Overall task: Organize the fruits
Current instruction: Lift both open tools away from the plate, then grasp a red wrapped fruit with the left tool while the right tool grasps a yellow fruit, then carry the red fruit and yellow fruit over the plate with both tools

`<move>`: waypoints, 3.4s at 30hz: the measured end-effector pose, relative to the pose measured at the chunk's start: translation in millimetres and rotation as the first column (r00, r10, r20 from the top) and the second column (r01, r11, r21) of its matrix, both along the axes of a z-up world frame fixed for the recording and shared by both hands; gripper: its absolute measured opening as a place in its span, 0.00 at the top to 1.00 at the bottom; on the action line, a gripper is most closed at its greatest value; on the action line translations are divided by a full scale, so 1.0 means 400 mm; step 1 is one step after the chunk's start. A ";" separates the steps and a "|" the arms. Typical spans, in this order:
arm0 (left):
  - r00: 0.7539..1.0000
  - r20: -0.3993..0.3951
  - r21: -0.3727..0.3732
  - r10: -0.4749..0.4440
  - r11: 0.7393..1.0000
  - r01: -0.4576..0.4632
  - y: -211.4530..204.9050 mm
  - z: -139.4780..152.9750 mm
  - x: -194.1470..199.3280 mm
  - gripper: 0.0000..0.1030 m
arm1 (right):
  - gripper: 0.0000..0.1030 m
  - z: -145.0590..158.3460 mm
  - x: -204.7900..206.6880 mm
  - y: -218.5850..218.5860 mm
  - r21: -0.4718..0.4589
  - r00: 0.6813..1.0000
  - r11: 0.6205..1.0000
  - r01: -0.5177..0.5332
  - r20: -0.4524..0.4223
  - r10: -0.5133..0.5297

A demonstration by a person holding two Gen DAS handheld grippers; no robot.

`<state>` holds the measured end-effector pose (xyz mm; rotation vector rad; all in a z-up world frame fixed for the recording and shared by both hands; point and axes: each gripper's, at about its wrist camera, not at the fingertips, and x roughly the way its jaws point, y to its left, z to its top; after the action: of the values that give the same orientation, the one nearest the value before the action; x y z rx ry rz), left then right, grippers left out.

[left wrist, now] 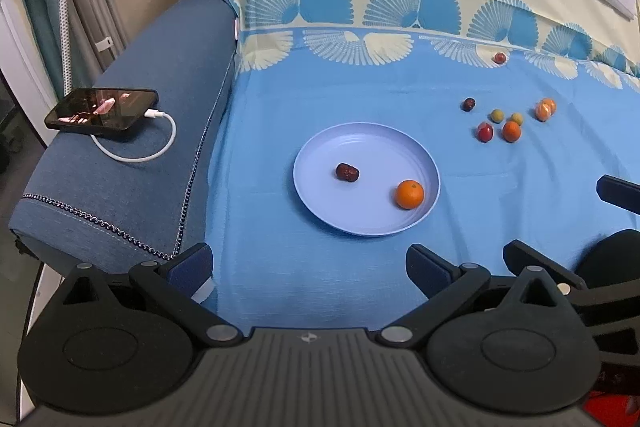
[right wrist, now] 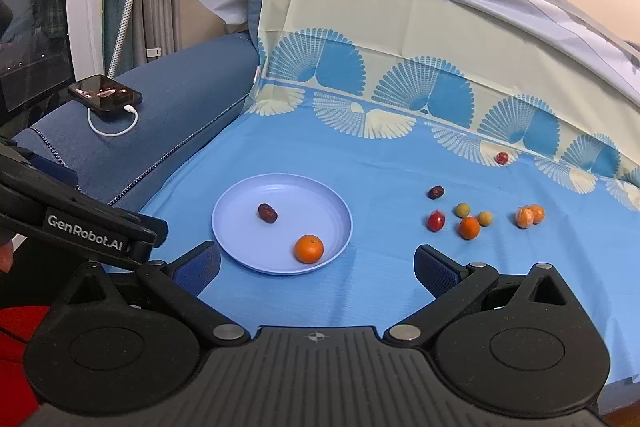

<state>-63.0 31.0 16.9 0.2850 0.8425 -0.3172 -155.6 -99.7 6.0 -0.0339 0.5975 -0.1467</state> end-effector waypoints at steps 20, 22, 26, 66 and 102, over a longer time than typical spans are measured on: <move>0.998 -0.056 0.072 -0.020 0.997 0.024 -0.141 -0.034 0.117 0.00 | 0.01 -0.071 0.064 -0.160 0.067 0.989 0.987 0.145 -0.014 -0.145; 0.997 -0.061 0.074 -0.042 0.996 0.046 -0.179 -0.038 0.138 0.00 | 0.01 -0.086 0.070 -0.224 0.068 0.976 0.974 0.218 -0.019 -0.217; 0.988 -0.081 0.063 -0.128 0.989 0.133 -0.305 -0.065 0.194 0.00 | 0.01 -0.119 0.087 -0.388 0.101 0.928 0.923 0.371 -0.023 -0.371; 0.893 -0.107 -0.014 -0.437 0.899 0.438 -0.838 -0.386 0.471 0.72 | 0.75 -0.428 0.482 -0.900 0.147 0.926 0.915 0.376 -0.016 -0.378; 0.997 -0.007 -0.055 0.075 0.996 -0.076 -0.122 0.062 0.265 0.72 | 0.75 -0.051 0.177 -0.188 0.080 0.997 0.997 0.018 0.078 -0.024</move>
<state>42.8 -17.8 41.6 0.2003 0.8462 -0.2704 -84.9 -174.8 -14.5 0.0549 0.5248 -0.1437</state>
